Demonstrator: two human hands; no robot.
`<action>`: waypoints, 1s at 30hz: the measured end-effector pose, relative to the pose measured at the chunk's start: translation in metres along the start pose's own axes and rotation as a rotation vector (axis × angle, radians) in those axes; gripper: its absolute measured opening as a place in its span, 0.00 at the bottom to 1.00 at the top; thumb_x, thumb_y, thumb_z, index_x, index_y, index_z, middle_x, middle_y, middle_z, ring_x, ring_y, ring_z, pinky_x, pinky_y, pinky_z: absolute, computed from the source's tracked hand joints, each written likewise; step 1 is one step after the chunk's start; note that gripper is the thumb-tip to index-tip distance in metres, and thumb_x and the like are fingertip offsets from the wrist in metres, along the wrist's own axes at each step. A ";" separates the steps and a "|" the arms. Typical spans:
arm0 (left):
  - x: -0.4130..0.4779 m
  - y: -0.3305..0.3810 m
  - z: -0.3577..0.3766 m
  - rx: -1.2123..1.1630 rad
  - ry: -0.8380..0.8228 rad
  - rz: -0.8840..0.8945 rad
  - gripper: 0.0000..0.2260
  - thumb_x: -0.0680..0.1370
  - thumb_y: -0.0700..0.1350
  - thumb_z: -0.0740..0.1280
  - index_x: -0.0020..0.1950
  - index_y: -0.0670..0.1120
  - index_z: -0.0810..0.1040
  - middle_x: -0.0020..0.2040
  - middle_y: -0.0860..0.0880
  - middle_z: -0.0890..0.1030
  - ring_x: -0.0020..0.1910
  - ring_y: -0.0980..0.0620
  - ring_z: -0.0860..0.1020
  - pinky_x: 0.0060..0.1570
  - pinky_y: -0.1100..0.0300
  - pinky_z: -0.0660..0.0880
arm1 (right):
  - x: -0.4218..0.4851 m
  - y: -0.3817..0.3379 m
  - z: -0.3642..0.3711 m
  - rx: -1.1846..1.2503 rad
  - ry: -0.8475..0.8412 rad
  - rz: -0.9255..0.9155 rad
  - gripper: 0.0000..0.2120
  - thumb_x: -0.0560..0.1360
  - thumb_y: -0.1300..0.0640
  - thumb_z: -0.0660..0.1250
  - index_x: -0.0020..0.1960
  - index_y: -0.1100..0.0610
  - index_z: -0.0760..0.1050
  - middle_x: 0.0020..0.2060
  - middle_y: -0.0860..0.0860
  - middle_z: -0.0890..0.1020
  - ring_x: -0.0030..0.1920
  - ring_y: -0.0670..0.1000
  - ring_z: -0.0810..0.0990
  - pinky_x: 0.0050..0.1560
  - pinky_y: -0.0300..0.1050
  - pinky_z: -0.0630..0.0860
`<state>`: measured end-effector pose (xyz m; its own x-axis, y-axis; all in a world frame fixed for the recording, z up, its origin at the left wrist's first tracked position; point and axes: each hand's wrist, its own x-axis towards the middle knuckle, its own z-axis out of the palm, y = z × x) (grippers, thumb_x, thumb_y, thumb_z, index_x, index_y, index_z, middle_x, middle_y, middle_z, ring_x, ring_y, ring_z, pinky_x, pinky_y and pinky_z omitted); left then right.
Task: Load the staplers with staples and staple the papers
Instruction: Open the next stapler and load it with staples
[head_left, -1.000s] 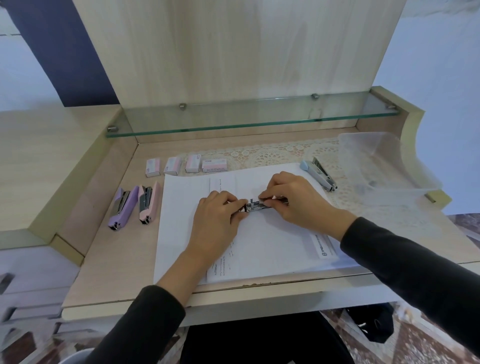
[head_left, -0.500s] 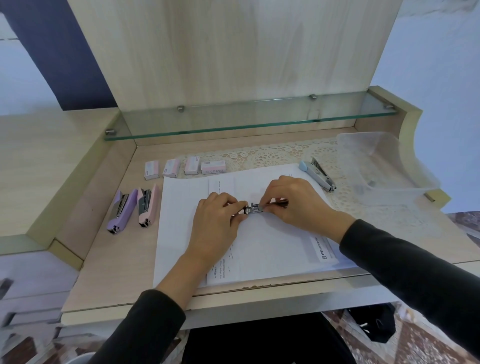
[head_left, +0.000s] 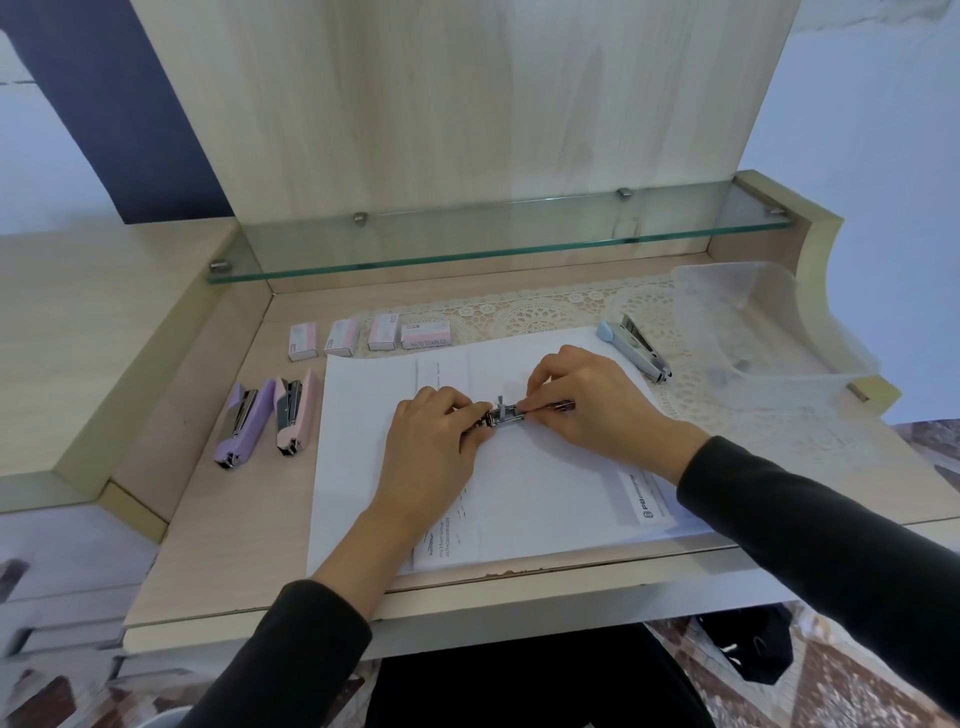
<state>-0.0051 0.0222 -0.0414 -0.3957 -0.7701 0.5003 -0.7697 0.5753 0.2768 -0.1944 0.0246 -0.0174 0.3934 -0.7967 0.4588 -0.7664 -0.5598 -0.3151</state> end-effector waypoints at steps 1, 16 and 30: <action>0.000 0.000 0.000 0.002 -0.003 -0.003 0.09 0.68 0.43 0.68 0.45 0.43 0.83 0.36 0.48 0.80 0.34 0.46 0.77 0.35 0.56 0.69 | -0.001 0.000 0.000 -0.030 -0.001 -0.025 0.05 0.65 0.60 0.71 0.40 0.55 0.84 0.36 0.51 0.82 0.33 0.54 0.75 0.32 0.42 0.68; 0.000 0.000 0.000 0.005 -0.008 -0.006 0.09 0.68 0.44 0.68 0.45 0.43 0.83 0.36 0.48 0.80 0.35 0.46 0.76 0.35 0.57 0.67 | -0.005 0.002 0.000 -0.007 0.031 -0.003 0.05 0.67 0.58 0.69 0.40 0.53 0.84 0.37 0.50 0.82 0.33 0.49 0.73 0.31 0.43 0.70; 0.000 0.000 0.000 0.021 0.005 0.012 0.09 0.68 0.43 0.68 0.45 0.43 0.83 0.36 0.48 0.80 0.35 0.46 0.77 0.36 0.57 0.67 | -0.003 -0.005 -0.001 -0.075 -0.093 0.014 0.07 0.67 0.59 0.73 0.44 0.53 0.83 0.41 0.53 0.80 0.39 0.54 0.73 0.36 0.45 0.68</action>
<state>-0.0050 0.0219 -0.0415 -0.4022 -0.7619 0.5077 -0.7753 0.5784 0.2538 -0.1925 0.0302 -0.0162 0.4249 -0.8241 0.3746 -0.8066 -0.5325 -0.2566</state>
